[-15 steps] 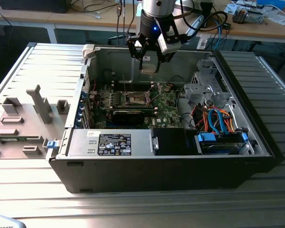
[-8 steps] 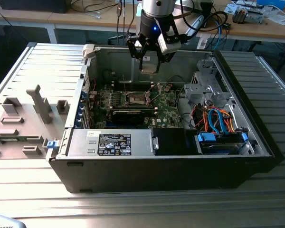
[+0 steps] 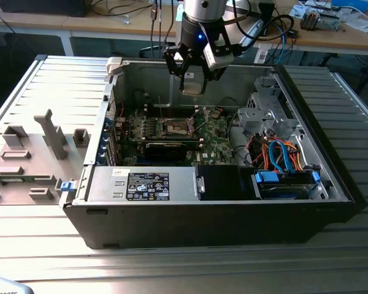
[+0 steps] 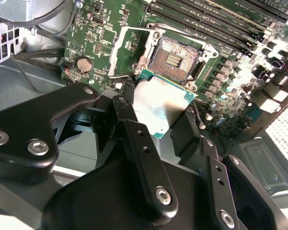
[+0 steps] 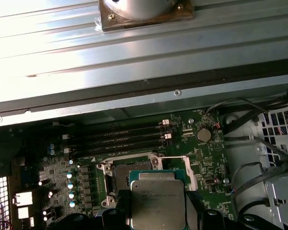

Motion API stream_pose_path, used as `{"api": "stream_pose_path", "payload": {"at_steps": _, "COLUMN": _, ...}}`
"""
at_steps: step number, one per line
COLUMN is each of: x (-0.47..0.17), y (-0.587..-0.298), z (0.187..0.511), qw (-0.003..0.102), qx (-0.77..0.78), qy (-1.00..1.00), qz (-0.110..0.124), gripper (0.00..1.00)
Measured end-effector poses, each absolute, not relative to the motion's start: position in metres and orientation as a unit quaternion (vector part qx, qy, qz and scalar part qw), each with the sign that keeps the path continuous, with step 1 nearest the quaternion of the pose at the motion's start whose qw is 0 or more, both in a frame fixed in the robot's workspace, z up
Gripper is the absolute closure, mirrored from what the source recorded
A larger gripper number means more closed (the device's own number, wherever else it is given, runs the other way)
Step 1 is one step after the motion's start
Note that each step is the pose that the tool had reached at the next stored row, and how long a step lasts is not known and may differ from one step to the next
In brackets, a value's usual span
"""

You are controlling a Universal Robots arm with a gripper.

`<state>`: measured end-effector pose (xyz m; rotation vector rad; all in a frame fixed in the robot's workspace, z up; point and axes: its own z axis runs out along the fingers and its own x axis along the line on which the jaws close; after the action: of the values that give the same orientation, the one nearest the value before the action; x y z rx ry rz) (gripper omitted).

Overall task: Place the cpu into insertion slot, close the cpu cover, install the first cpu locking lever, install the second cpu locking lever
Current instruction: 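Place the cpu into insertion slot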

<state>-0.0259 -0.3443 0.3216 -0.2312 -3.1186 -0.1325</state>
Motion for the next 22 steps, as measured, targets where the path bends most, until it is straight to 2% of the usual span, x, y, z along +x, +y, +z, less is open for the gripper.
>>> {"api": "stream_pose_path", "payload": {"at_steps": 22, "x": -0.0259, "y": -0.3443, "z": 0.3216, "qw": 0.005, "qx": -0.080, "qy": -0.996, "qz": -0.040, "gripper": 0.46}}
